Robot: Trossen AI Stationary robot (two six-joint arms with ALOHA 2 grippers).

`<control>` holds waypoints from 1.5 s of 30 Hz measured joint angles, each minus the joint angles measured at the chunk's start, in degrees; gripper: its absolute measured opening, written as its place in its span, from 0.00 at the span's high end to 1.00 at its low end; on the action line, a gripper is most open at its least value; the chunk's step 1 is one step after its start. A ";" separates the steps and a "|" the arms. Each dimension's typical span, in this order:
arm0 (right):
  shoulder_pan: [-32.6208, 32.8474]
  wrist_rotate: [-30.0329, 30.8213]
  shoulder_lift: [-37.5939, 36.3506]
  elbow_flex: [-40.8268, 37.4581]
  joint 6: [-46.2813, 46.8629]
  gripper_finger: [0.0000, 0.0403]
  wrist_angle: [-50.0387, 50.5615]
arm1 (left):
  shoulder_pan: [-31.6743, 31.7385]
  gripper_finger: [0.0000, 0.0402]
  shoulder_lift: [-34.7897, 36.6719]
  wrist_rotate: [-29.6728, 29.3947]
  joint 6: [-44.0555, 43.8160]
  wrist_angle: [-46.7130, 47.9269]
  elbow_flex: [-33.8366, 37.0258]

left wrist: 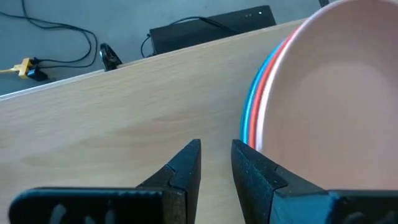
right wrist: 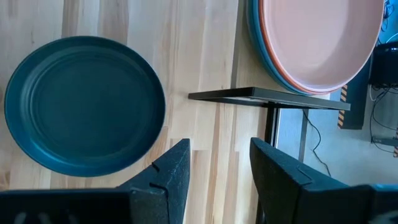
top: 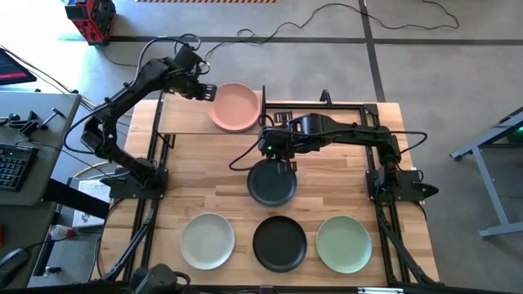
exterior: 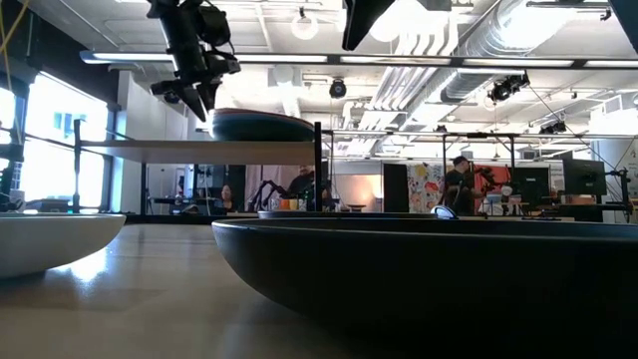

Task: Place and stack plates onto a shelf
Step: Stack the peach plate on top of the orange plate on the shelf, then put the dark blue plate on the shelf

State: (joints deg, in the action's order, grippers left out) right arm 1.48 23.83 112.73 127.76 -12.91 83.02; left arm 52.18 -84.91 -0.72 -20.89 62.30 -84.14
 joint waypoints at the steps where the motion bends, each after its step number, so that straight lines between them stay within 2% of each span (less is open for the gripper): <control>1: 0.00 -0.01 0.00 0.00 0.00 0.64 -0.01 | -0.22 0.81 -0.11 0.01 -0.01 -0.03 0.00; 27: 0.00 0.01 0.00 0.00 0.02 0.64 -0.79 | -1.75 0.81 -2.81 0.20 -0.35 -0.90 0.09; 39: 0.00 0.01 0.00 0.00 0.46 0.64 -0.76 | 0.90 0.81 1.13 0.21 1.54 -0.49 0.09; 41: 0.00 0.01 0.00 0.00 0.46 0.64 -0.76 | 1.43 0.81 2.45 2.11 1.56 -0.42 0.09; 45: 0.00 -0.25 0.00 0.00 0.46 0.64 -0.73 | 1.54 0.81 5.26 9.91 2.34 0.67 0.07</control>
State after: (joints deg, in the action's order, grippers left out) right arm 1.48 23.57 112.73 127.76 -12.45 82.29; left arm 53.72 -79.65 9.19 -18.56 62.97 -84.07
